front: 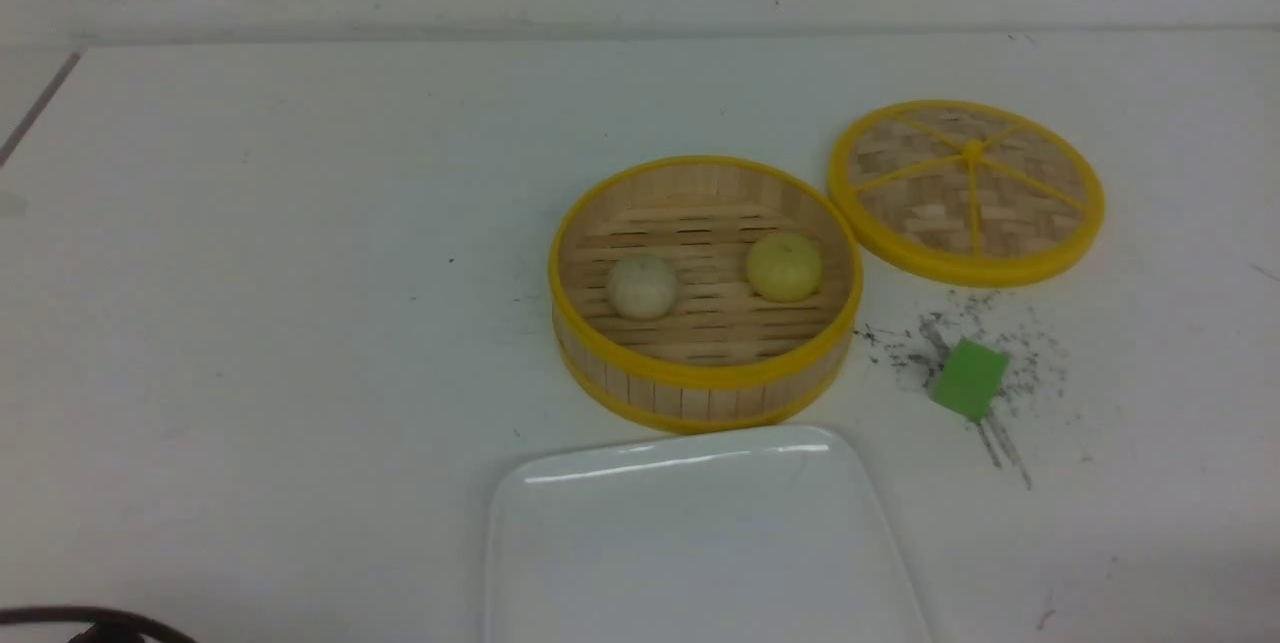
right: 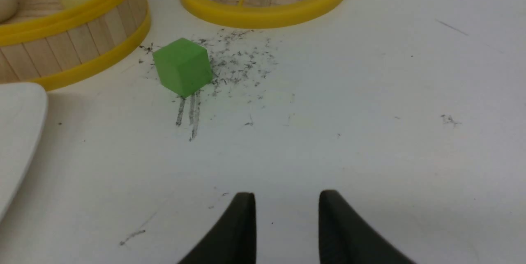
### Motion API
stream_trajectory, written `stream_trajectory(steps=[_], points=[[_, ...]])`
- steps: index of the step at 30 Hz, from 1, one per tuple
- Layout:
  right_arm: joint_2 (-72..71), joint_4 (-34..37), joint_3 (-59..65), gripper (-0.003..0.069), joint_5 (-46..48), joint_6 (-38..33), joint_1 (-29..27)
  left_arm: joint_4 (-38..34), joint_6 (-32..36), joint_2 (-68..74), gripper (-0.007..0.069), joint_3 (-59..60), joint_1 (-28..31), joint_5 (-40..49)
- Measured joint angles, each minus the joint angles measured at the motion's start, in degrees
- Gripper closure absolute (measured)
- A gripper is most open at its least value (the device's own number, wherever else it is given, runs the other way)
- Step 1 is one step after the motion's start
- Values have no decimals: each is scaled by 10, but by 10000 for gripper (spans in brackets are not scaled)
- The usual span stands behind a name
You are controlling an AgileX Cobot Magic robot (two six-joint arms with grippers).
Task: Put the steamed buns into the plate on the white tablecloth.
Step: 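Reach toward a bun in the bamboo steamer with the right gripper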
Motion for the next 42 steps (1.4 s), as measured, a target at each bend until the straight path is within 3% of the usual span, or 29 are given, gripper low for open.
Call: stream_trajectory(steps=[4, 10, 16, 19, 23, 27, 29, 34, 37, 42], points=[[0, 64, 3, 419, -36, 73, 0, -70, -108, 0, 422, 0, 0, 0], [0, 226, 3, 419, -75, 244, 0, -87, -145, 0, 412, 0, 0, 1], [0, 251, 3, 419, -83, 274, 0, -88, -150, 0, 411, 0, 0, -1], [0, 259, 3, 427, -84, 276, 0, -130, -155, 0, 433, -8, 0, 13], [0, 235, -58, 524, -76, 239, 0, -166, -61, 0, 581, -115, 0, 44], [38, 145, -172, 663, -13, 182, 0, -166, 5, 47, 622, -216, 0, 83], [63, 107, -211, 672, 25, 177, 0, -166, 16, 85, 622, -242, 0, 114], [201, 5, -316, 665, 238, 168, 0, -165, 102, 278, 622, -308, 0, 255], [267, -3, -335, 662, 302, 161, 0, -165, 156, 369, 622, -333, 0, 284], [369, 13, -338, 658, 329, 105, 0, -165, 222, 503, 606, -376, 0, 281]])
